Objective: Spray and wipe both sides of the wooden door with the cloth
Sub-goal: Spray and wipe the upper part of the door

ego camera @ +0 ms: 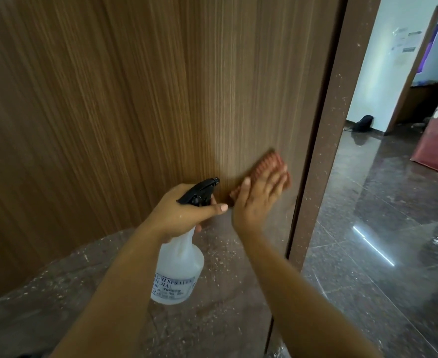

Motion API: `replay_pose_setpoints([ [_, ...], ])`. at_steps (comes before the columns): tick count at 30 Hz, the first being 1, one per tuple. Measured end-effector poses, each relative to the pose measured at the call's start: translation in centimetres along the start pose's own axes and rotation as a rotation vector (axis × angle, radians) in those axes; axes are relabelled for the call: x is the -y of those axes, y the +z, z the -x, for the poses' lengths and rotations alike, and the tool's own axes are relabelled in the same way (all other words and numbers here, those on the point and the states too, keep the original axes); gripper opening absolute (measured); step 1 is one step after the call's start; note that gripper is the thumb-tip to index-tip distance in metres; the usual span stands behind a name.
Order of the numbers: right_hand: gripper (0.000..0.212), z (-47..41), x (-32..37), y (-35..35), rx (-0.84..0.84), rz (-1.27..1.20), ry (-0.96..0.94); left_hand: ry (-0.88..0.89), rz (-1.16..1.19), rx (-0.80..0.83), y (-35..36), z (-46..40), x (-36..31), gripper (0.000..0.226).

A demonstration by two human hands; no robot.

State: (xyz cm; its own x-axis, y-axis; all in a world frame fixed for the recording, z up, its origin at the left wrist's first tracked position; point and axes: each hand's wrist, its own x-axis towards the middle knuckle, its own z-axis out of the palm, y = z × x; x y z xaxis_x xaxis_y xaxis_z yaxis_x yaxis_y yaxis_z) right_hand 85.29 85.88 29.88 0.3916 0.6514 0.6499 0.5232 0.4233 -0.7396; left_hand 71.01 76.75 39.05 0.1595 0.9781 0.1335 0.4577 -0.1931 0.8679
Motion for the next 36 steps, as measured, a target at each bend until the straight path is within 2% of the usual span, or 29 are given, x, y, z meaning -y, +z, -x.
replay_pose_setpoints([
  [3, 0.059, -6.5, 0.6, -2.5, -0.021, 0.119, -0.32, -0.03, -0.036, -0.01, 0.8, 0.0, 1.1, 0.03],
  [5, 0.058, -9.0, -0.6, -3.5, -0.052, 0.133, -0.322, -0.061, -0.086, -0.013, 1.8, 0.2, 2.4, 0.035],
  [7, 0.061, -8.1, -2.7, -3.6, -0.058, 0.1, -0.214, -0.102, -0.13, -0.032, 3.1, 0.7, 4.0, 0.036],
  [12, 0.073, -0.4, -8.3, -2.9, -0.012, -0.063, 0.308, -0.177, -0.253, -0.013, 5.8, 2.5, 7.1, 0.037],
  [14, 0.07, 1.2, -9.3, -2.6, -0.012, -0.061, 0.345, -0.229, -0.238, -0.046, 5.9, 3.0, 7.5, 0.041],
  [17, 0.071, 1.7, -9.2, -1.9, -0.048, -0.032, 0.301, -0.245, -0.121, -0.133, 5.1, 3.4, 7.4, 0.042],
  [20, 0.066, 5.5, -6.2, 1.1, -0.036, -0.036, 0.321, -0.223, -0.04, -0.183, 3.9, 4.1, 6.9, 0.035],
  [21, 0.064, 8.0, -5.2, 2.4, 0.032, 0.012, 0.214, -0.2, -0.038, -0.179, 3.6, 4.3, 6.9, 0.031],
  [24, 0.066, 15.7, -5.7, 5.1, 0.383, 0.304, -0.498, -0.145, -0.001, -0.193, 2.9, 4.6, 6.4, 0.017],
  [25, 0.073, 15.9, -6.9, 5.2, 0.425, 0.401, -0.672, -0.14, 0.011, -0.198, 2.7, 4.6, 6.3, 0.016],
  [27, 0.082, 13.3, -8.5, 3.7, 0.394, 0.483, -0.814, -0.103, -0.014, -0.158, 2.1, 4.3, 6.2, 0.018],
  [28, 0.079, 11.7, -9.1, 2.8, 0.358, 0.499, -0.786, -0.08, -0.037, -0.13, 1.8, 4.1, 6.2, 0.022],
  [29, 0.072, 10.3, -10.1, 1.6, 0.309, 0.493, -0.681, -0.069, -0.048, -0.119, 1.6, 4.0, 6.5, 0.025],
  [31, 0.064, 7.8, -12.0, -0.3, 0.17, 0.303, -0.216, -0.071, -0.041, -0.118, 1.3, 3.9, 7.2, 0.028],
  [33, 0.076, 5.6, -13.2, -1.6, 0.035, 0.047, 0.264, -0.071, -0.038, -0.107, 1.4, 4.0, 7.7, 0.029],
  [34, 0.081, 5.1, -13.1, -1.6, -0.008, -0.044, 0.429, -0.076, -0.042, -0.106, 1.5, 4.1, 7.8, 0.028],
  [36, 0.079, 5.6, -10.8, -0.5, -0.029, -0.11, 0.588, -0.106, -0.056, -0.113, 1.6, 4.3, 8.4, 0.025],
])
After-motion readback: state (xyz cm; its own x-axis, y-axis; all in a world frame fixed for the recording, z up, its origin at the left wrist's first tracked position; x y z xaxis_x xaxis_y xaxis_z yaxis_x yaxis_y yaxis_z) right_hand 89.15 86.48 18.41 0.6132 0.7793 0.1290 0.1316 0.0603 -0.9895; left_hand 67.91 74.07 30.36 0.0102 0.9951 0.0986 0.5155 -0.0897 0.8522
